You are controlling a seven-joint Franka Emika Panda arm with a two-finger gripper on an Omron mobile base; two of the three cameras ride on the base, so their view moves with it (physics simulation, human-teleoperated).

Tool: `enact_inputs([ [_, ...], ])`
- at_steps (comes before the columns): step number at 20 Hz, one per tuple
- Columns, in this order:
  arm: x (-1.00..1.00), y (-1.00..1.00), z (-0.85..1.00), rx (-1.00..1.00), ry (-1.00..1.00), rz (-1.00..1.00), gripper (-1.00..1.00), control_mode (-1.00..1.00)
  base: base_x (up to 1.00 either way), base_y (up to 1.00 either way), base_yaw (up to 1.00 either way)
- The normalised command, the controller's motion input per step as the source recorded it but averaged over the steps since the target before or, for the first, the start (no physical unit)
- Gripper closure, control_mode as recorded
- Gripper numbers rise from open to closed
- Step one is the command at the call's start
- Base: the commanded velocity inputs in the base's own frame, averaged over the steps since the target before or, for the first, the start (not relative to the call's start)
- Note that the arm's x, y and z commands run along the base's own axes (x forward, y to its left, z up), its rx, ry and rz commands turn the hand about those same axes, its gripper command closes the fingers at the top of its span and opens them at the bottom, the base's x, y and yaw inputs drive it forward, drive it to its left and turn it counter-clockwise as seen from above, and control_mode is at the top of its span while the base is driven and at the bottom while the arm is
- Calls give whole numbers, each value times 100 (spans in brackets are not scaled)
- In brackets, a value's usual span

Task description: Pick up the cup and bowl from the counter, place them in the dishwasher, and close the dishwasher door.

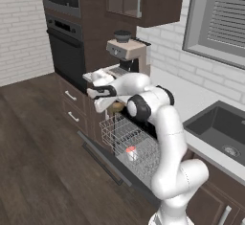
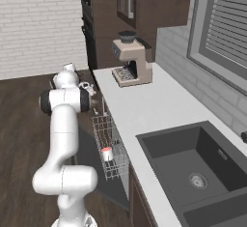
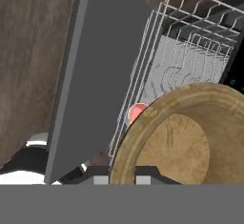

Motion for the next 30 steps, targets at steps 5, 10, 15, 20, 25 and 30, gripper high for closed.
enact_inputs([
  [5, -100, -18, -66, 3, 0, -20, 100, -100, 0, 0, 0],
  [10, -100, -47, -86, 2, 0, -16, 100, -100, 0, 0, 0],
  [15, -45, -68, -85, 3, -2, -13, 100, -100, 0, 0, 0],
  [20, 32, -32, -54, 0, -7, 0, 100, -100, 0, 0, 0],
  [25, 47, -8, -57, 0, -10, 2, 100, -100, 0, 0, 0],
  [30, 61, -18, -35, 6, -1, 0, 100, -100, 0, 0, 0],
])
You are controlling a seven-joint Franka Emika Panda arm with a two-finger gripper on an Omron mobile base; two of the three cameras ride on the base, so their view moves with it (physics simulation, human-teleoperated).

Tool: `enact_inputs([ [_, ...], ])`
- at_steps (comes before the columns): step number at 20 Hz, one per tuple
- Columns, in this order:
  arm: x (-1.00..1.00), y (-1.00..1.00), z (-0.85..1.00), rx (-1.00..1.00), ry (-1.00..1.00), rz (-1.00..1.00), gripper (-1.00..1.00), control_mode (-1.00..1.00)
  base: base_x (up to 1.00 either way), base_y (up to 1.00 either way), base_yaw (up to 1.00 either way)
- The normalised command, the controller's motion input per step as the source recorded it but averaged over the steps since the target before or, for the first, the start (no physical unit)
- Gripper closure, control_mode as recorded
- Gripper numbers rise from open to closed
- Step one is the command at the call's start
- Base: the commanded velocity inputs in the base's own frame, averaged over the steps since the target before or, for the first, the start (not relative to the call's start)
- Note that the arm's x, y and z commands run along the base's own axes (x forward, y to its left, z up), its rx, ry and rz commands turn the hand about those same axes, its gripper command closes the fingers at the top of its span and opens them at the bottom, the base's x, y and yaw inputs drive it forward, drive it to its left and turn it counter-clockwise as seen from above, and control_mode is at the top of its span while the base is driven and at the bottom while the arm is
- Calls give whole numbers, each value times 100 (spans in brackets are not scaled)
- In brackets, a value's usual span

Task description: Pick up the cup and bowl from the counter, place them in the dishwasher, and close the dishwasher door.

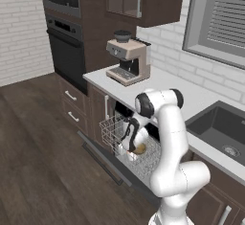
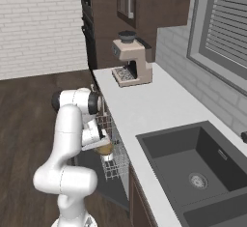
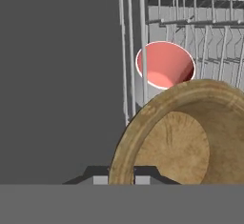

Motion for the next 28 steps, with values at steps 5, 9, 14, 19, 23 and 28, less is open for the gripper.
enact_inputs([
  [5, 6, -37, -11, 12, 0, 0, 100, -100, 0, 0, 0],
  [9, 5, -34, -10, 3, 0, 0, 100, -100, 0, 0, 0],
  [14, -4, -15, -8, 0, -7, 0, 100, -100, 0, 0, 0],
  [19, -61, 8, 24, -10, -20, -1, 100, -100, 0, 0, 0],
  [23, -11, -3, 4, -9, -14, -3, 100, -100, 0, 0, 0],
  [28, 0, 1, -46, 0, 0, 0, -100, -100, 0, 0, 0],
])
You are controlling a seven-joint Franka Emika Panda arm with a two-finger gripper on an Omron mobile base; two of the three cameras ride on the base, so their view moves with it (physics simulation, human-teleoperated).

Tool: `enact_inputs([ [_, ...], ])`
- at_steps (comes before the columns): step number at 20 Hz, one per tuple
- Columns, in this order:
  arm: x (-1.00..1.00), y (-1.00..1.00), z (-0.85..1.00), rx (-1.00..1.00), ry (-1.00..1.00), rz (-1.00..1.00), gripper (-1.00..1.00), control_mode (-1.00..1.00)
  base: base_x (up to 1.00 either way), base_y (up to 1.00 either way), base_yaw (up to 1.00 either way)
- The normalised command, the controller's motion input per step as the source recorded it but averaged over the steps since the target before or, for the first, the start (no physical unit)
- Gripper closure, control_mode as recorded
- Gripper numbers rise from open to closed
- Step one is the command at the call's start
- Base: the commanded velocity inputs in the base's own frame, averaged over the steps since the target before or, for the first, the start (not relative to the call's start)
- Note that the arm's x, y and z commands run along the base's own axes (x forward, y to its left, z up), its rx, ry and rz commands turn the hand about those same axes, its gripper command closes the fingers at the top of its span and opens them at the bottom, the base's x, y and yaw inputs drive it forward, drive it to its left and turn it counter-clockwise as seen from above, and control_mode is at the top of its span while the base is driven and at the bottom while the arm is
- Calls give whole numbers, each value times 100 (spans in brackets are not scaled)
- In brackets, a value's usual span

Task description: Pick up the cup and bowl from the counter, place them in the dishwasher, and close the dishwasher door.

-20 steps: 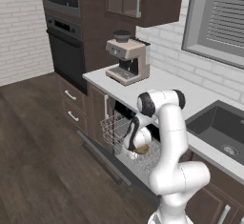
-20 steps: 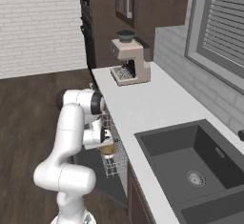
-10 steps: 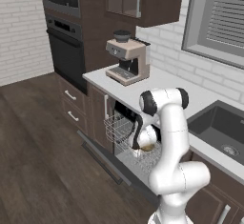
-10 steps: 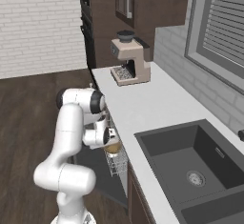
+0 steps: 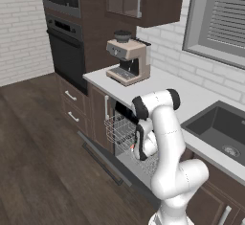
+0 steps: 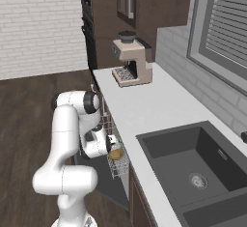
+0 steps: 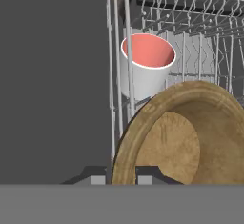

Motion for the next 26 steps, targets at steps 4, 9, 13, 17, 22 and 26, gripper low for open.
enact_inputs([
  [4, -26, 7, 9, 0, -9, 0, -100, -100, 0, 0, 0],
  [9, -76, 55, 45, 0, -12, 0, -100, -100, 0, 0, 0],
  [13, -46, 83, 8, -4, -3, 0, -100, -100, 0, 0, 0],
  [17, 10, 1, -11, 0, 9, 0, -100, -100, 0, 0, 0],
  [22, 53, -42, -69, 5, 28, 0, -100, -100, 0, 0, 0],
  [26, 57, -59, -71, 1, 17, 0, -100, -100, 0, 0, 0],
])
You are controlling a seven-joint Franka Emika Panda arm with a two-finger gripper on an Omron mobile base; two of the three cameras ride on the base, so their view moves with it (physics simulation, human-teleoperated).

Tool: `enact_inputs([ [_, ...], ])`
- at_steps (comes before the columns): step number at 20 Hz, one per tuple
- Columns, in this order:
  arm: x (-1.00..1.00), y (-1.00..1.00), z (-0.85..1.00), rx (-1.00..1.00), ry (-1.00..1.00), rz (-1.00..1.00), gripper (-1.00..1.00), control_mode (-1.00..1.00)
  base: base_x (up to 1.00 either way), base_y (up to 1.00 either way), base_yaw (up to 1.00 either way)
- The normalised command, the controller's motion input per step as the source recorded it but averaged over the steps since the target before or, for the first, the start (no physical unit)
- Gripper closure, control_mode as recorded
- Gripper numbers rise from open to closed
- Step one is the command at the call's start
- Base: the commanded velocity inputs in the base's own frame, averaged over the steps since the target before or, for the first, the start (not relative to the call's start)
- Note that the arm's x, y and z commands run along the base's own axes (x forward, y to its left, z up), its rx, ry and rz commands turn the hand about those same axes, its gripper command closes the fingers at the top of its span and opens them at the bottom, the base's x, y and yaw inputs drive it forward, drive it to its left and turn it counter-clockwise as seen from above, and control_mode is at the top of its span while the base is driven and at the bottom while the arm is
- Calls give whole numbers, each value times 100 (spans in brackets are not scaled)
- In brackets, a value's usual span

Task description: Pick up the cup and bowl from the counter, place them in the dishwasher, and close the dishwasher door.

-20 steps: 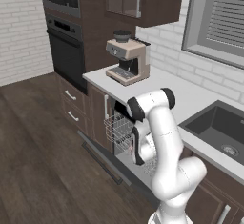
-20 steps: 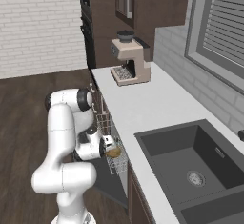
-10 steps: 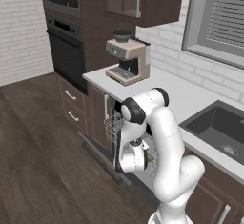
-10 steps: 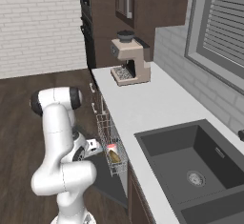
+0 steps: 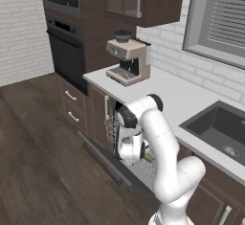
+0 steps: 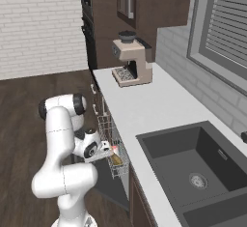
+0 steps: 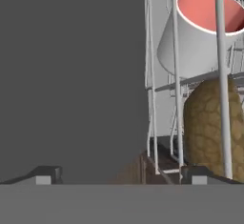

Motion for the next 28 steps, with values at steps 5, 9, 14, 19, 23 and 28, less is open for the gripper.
enact_inputs([
  [5, 31, -56, -34, -11, -5, 0, -100, -100, 0, 0, 0],
  [9, 1, -8, -14, -33, -30, 0, -100, -100, 0, 0, 0],
  [14, -66, 47, 62, -13, -16, 0, -100, -100, 0, 0, 0],
  [19, -100, 75, 100, 5, -1, 0, -100, -100, 0, 0, 0],
  [23, -95, 89, 100, 1, 0, 0, -100, -100, 0, 0, 0],
  [28, -78, 100, 100, -2, 0, 0, -100, -100, 0, 0, 0],
])
